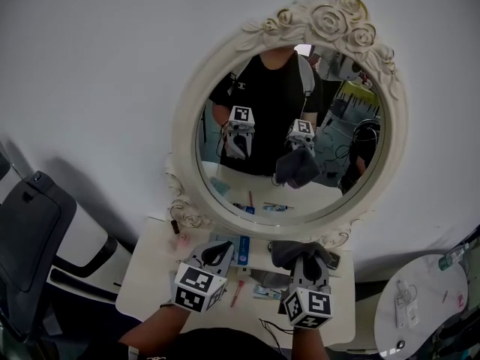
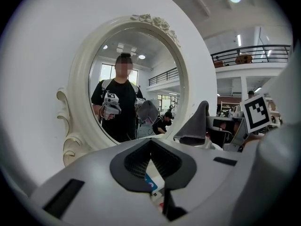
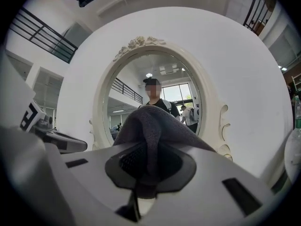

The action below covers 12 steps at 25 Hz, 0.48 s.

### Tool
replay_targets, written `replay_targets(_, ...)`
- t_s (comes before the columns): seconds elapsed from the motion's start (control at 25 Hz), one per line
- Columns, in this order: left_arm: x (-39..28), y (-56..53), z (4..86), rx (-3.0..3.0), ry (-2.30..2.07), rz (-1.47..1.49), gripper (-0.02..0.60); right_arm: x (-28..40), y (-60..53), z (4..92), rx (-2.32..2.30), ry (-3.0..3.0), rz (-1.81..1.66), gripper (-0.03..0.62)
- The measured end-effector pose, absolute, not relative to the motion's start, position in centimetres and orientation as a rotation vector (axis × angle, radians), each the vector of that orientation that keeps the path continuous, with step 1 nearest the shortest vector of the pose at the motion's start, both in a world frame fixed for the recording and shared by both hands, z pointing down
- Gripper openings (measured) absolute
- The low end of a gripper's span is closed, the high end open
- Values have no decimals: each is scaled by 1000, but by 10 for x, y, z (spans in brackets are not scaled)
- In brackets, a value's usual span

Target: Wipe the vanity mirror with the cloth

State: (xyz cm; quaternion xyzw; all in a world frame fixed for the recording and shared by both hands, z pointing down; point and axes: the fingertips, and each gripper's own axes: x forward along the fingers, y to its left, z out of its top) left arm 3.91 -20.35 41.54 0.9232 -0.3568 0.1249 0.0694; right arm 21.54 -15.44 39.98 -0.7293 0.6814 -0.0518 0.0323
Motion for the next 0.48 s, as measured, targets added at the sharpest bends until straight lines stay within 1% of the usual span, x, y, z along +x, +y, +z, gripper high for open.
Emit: replay_targets(0.48,32,-202,422,2759,-1086,375,6,201,-150,392,-2200,2150,-145,43)
